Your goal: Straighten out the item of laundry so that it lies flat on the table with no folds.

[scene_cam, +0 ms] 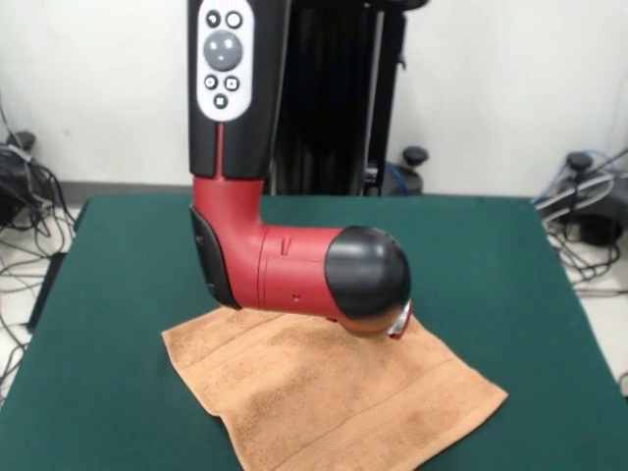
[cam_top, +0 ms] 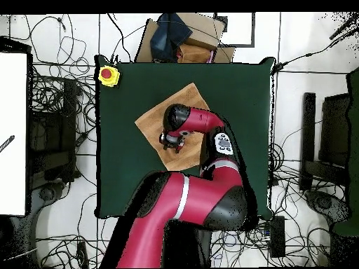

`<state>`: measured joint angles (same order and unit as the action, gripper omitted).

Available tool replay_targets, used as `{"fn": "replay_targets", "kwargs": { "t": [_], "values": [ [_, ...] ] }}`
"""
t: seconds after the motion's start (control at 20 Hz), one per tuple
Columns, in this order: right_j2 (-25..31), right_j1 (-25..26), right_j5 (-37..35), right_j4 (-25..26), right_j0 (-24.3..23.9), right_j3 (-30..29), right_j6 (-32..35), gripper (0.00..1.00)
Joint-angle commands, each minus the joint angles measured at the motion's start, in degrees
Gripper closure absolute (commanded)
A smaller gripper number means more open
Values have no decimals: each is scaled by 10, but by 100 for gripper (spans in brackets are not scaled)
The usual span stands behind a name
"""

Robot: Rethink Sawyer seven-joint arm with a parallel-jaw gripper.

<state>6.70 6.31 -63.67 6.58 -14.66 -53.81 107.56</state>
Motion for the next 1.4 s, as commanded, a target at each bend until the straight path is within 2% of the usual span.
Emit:
{"fn": "replay_targets", "kwargs": {
  "t": [0.05, 0.3, 0.6, 0.8, 1.1, 1.4],
  "values": [
    [-9, 108, 73, 93, -23, -135, -95, 0],
    [-1, 116, 74, 84, -34, -149, -92, 0],
    [2, 139, 19, 61, -41, -139, -77, 0],
    [9, 160, -5, 28, -56, -139, -58, 0],
    [13, 172, 12, -21, -75, -177, -19, 0],
    [25, 190, 42, -80, -106, -216, -6, 0]
  ]
}}
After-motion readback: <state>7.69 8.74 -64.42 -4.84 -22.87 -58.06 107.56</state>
